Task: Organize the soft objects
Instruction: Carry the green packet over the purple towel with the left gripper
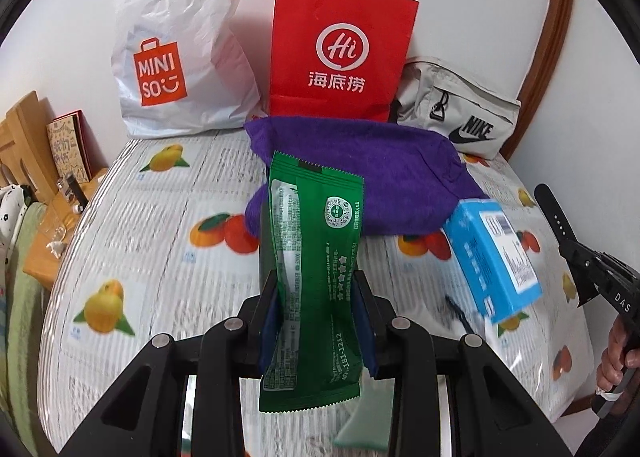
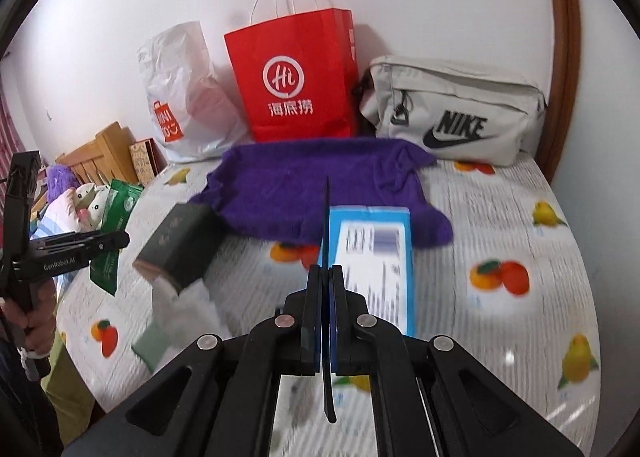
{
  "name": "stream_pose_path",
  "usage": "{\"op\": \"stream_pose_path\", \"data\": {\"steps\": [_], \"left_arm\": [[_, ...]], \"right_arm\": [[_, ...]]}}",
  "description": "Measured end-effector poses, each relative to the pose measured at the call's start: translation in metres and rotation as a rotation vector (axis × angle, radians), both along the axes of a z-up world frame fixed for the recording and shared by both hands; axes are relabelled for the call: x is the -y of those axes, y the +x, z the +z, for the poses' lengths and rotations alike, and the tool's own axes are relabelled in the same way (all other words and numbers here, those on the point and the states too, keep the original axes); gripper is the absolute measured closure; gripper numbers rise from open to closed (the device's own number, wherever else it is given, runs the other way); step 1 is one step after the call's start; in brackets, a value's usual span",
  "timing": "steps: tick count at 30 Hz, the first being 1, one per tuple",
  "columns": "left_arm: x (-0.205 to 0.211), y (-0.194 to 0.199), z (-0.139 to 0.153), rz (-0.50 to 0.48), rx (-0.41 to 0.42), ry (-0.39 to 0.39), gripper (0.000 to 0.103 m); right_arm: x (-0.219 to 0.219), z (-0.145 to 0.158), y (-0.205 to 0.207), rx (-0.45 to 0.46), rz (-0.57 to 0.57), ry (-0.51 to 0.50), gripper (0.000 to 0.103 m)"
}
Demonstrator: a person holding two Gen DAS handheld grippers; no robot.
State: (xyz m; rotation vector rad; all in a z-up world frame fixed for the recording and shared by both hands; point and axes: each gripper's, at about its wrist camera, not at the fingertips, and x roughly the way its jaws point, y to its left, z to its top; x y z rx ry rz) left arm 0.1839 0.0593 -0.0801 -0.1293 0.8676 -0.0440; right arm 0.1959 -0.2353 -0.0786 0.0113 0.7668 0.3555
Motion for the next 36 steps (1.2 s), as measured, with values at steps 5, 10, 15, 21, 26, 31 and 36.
{"op": "stream_pose_path", "data": {"steps": [5, 10, 15, 21, 26, 31, 36], "left_arm": [[-0.002, 0.029, 0.003, 0.005, -0.004, -0.011, 0.071], [-0.007, 0.06, 0.005, 0.016, -0.008, -0.027, 0.071], [-0.007, 0.091, 0.0, 0.007, -0.028, -0.051, 0.071], [-0.001, 0.127, -0.008, -0.006, -0.055, -0.044, 0.071], [-0.002, 0.158, -0.02, -0.004, -0.088, -0.059, 0.071], [-0.002, 0.186, -0.033, 0.002, -0.121, -0.067, 0.071], [-0.004, 0.212, -0.045, 0.012, -0.158, -0.1, 0.071]], "right_arm": [[-0.009, 0.004, 0.036, 0.0, 0.014, 0.002, 0.1], [-0.015, 0.003, 0.074, -0.021, 0.015, 0.017, 0.1], [-0.021, 0.0, 0.11, -0.033, 0.028, 0.007, 0.1], [-0.023, -0.007, 0.15, -0.035, 0.022, -0.009, 0.1], [-0.024, -0.023, 0.181, -0.061, 0.026, -0.026, 0.1], [-0.023, -0.04, 0.208, -0.091, 0.035, -0.056, 0.1], [-0.022, -0.06, 0.227, -0.144, 0.041, -0.061, 0.1]]}}
